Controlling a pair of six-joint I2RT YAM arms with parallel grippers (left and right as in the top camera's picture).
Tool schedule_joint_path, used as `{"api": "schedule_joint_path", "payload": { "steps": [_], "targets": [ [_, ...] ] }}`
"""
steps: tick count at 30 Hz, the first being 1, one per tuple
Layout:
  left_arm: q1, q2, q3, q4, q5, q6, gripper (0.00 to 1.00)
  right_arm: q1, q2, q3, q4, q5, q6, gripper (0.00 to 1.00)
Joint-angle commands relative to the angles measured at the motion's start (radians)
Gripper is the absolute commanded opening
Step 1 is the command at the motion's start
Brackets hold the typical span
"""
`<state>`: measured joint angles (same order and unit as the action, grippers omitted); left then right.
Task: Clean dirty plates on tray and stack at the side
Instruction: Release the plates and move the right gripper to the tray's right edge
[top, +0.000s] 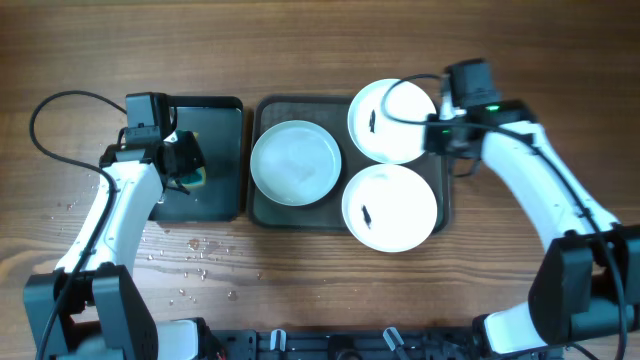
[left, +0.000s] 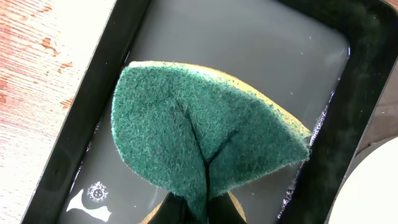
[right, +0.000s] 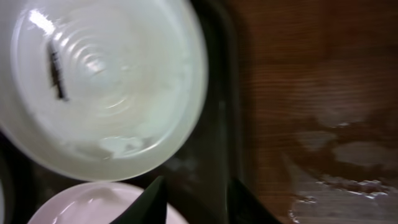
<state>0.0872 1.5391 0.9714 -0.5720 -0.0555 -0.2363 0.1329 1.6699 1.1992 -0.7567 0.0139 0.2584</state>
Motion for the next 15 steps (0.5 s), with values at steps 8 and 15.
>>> {"api": "schedule_joint_path", "payload": {
  "steps": [8, 15],
  "targets": [
    [0.003, -0.002, -0.005, 0.000, -0.013, 0.020, 0.04, -0.116, 0.000, -0.052, 0.006, -0.011, -0.260, 0.19],
    [0.003, -0.002, -0.005, -0.001, -0.013, 0.020, 0.04, -0.117, 0.039, -0.117, 0.101, -0.067, -0.315, 0.31]
  ]
}}
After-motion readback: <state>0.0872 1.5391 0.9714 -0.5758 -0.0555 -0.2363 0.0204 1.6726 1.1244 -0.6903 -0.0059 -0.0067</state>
